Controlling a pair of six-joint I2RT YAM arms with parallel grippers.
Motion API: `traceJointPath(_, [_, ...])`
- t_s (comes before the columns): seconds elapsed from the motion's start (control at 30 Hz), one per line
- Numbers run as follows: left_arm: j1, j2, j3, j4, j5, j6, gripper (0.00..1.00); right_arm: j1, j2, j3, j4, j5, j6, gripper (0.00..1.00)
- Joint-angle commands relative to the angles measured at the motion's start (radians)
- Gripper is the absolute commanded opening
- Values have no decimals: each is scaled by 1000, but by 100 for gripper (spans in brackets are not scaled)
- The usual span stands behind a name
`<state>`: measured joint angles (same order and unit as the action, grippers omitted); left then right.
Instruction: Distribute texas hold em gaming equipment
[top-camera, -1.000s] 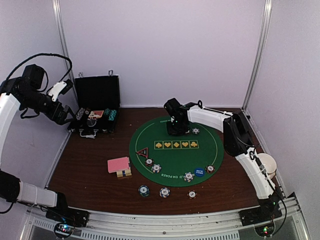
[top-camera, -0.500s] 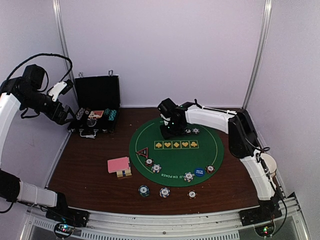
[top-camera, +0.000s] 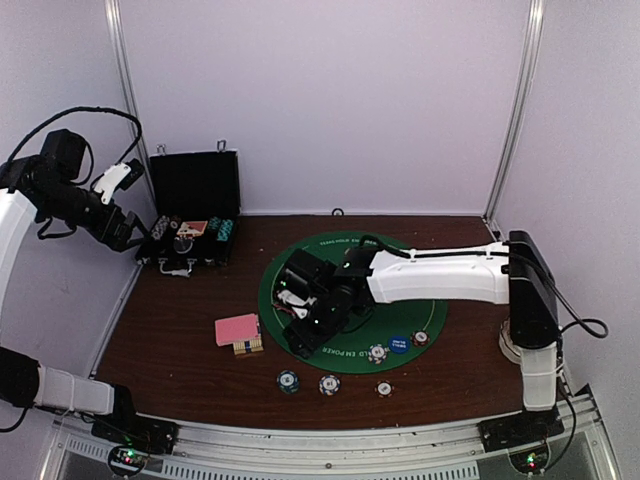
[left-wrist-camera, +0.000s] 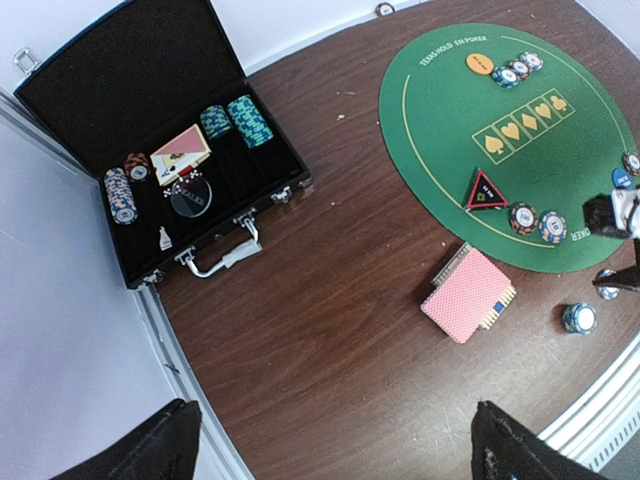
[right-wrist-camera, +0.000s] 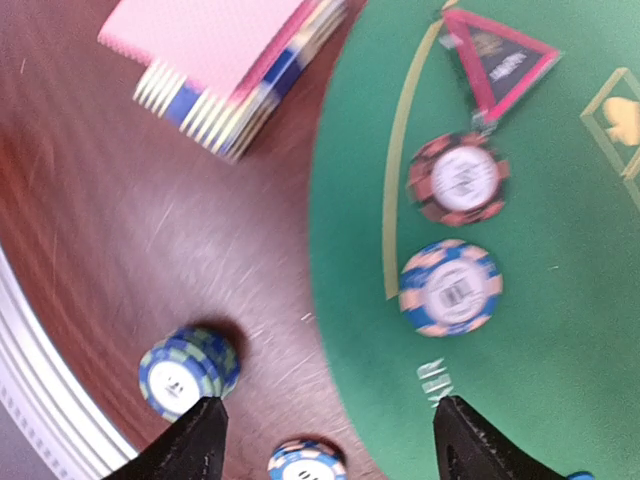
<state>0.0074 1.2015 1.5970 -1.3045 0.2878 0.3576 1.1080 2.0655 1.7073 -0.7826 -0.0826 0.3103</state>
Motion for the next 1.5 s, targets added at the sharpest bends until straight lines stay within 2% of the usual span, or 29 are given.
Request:
traceJointPath(0.0, [6, -10, 10, 0, 17, 6, 98, 69, -37, -40, -15, -31, -24, 76])
traceJointPath(0.27, [6, -18, 23, -23, 20, 7, 98, 129, 47, 16, -36, -74, -57, 77])
traceJointPath(0.53, [6, -28, 22, -29, 14, 7, 97, 146, 129, 105, -85, -63, -99, 73])
traceJointPath(1.23, [8, -28, 26, -29, 6, 11, 98, 148, 190, 159, -109, -89, -128, 61])
traceJointPath(1.47, [7, -29, 29, -29, 1, 12, 98, 148, 202, 168, -112, -100, -131, 51])
